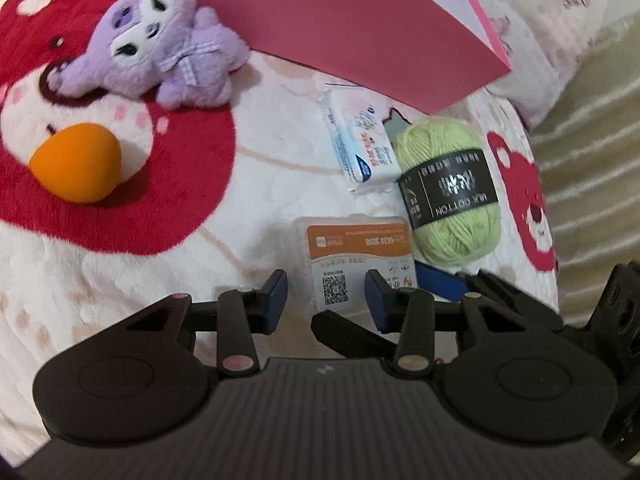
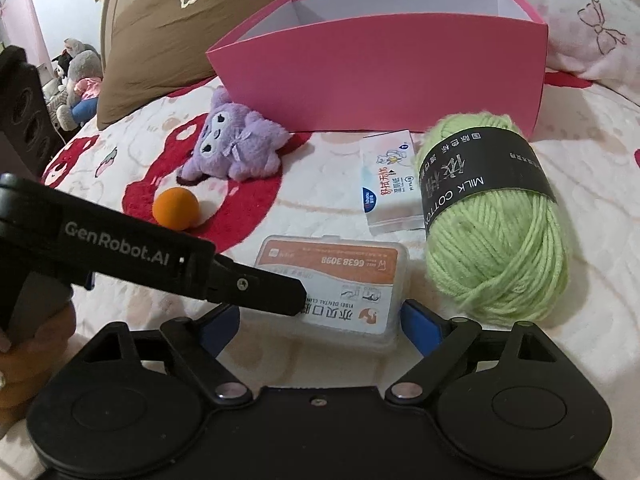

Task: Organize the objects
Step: 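Lower the left gripper around the clear dental-floss box, then close the left gripper on the dental-floss box and lift it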

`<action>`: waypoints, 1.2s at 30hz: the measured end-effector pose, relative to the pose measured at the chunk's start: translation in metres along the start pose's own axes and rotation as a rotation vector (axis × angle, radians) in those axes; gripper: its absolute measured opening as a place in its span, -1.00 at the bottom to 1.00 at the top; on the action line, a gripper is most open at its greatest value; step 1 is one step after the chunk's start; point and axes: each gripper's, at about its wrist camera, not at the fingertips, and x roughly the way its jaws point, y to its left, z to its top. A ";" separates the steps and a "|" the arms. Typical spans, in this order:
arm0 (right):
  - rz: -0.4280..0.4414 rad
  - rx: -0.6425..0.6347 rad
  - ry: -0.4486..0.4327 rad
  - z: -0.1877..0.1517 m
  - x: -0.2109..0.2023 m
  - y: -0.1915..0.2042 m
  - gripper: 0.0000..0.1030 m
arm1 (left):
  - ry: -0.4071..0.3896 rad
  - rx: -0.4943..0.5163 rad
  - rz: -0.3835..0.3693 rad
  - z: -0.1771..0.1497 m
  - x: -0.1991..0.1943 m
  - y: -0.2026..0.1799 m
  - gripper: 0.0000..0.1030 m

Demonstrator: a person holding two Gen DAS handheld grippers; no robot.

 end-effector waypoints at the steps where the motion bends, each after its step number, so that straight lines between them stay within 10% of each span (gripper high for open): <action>1: 0.015 0.011 -0.001 0.000 0.000 -0.003 0.81 | -0.003 -0.035 -0.016 0.000 0.000 0.005 -0.20; 22: 0.025 0.013 0.010 -0.002 0.007 -0.006 0.89 | 0.007 -0.050 0.097 0.010 0.004 -0.013 -0.18; 36: -0.120 -0.099 0.041 -0.005 0.020 0.018 0.91 | -0.024 -0.035 0.094 0.007 0.003 -0.010 -0.22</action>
